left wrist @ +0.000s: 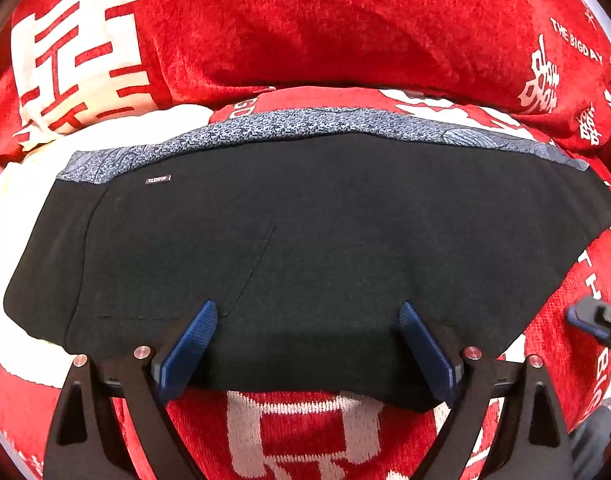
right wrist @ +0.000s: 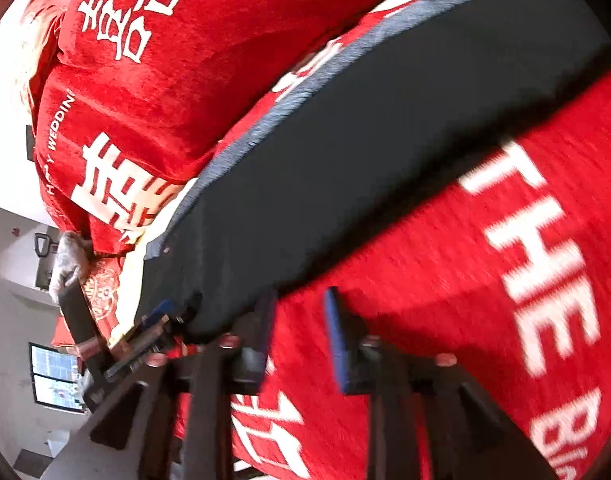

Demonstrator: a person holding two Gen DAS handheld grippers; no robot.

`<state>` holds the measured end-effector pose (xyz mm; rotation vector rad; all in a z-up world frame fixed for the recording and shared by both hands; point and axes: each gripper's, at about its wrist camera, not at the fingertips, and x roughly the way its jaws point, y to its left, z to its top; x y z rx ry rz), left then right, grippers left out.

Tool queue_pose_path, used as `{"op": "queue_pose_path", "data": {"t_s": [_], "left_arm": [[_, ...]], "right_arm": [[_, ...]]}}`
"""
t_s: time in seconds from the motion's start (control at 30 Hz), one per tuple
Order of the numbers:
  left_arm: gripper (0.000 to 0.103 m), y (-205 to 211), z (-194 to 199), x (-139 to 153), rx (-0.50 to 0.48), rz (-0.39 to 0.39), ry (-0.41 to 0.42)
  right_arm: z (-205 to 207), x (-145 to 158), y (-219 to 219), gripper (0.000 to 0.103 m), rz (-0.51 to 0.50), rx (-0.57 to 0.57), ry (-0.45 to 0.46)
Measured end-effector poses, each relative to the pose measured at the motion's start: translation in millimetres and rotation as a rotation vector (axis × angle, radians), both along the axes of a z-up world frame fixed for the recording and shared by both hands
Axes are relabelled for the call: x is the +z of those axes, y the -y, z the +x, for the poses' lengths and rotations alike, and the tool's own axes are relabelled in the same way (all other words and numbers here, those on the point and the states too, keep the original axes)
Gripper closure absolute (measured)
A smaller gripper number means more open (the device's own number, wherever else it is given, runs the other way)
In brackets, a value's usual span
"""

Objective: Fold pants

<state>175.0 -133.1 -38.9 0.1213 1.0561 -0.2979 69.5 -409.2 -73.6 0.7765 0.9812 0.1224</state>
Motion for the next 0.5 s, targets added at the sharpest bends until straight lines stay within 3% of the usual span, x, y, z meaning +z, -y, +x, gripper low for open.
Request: {"op": "queue_pose_path", "data": {"t_s": [0.2,0.3,0.5], "left_arm": [[0.01,3.2,1.1,7.1,0.044,0.019,-0.022],[0.01,10.2,-1.4,16.2,0.054,-0.002,-0.023],[0.01,50.1,-10.6,27.8,-0.02,0.021,0.004]], "right_arm": [[-30.6,-1.2,28.1,0.063,0.019,-0.064,0.017],[-42.6,-1.4,42.6,0.054,0.033,-0.091,0.047],[-56.0,-5.8,62.2,0.05,0.085,-0.125,0.091]]}}
